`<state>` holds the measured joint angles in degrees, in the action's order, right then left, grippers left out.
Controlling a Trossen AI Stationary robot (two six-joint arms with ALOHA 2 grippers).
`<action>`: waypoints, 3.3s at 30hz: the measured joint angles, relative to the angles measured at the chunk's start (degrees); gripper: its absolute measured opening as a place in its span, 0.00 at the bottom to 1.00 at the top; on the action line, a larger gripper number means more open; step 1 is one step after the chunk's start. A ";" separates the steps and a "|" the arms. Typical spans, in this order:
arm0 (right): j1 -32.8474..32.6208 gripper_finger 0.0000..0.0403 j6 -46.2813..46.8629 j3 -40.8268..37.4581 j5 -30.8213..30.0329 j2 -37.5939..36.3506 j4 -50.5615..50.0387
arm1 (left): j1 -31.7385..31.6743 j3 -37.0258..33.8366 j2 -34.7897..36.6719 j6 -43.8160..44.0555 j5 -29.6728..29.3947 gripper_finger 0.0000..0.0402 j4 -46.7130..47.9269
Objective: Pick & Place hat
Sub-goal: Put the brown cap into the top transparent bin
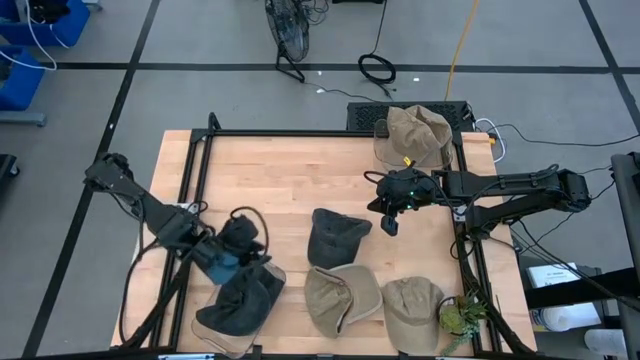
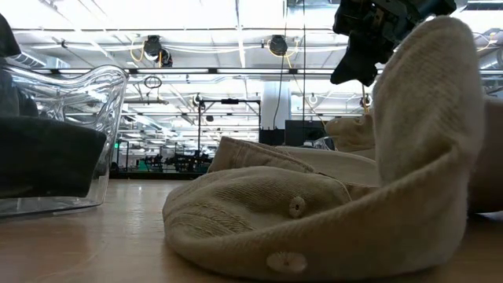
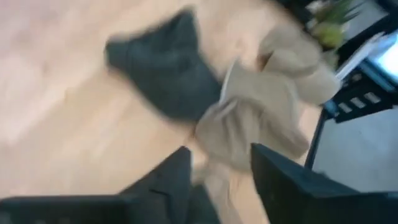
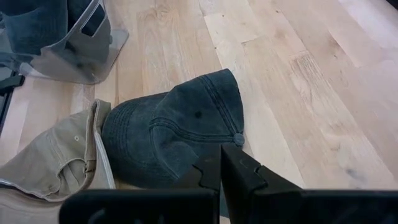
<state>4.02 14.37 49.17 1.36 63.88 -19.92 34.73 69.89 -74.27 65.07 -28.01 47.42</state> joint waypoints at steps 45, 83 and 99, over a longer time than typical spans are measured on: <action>-34.06 0.00 21.24 50.85 -20.56 40.10 -41.16 | -18.48 -36.33 40.31 -52.05 14.30 0.01 -24.06; -42.37 0.62 -7.81 45.22 -11.12 50.10 -18.86 | -18.48 -36.35 40.16 -48.36 17.49 0.01 -20.53; -42.29 0.62 -13.95 27.81 -11.82 50.16 1.15 | -18.48 -36.35 40.16 -46.85 17.99 0.04 -20.15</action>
<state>-38.27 0.42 76.98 -10.46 114.04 -18.77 16.25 33.54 -34.11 18.22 -10.02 27.27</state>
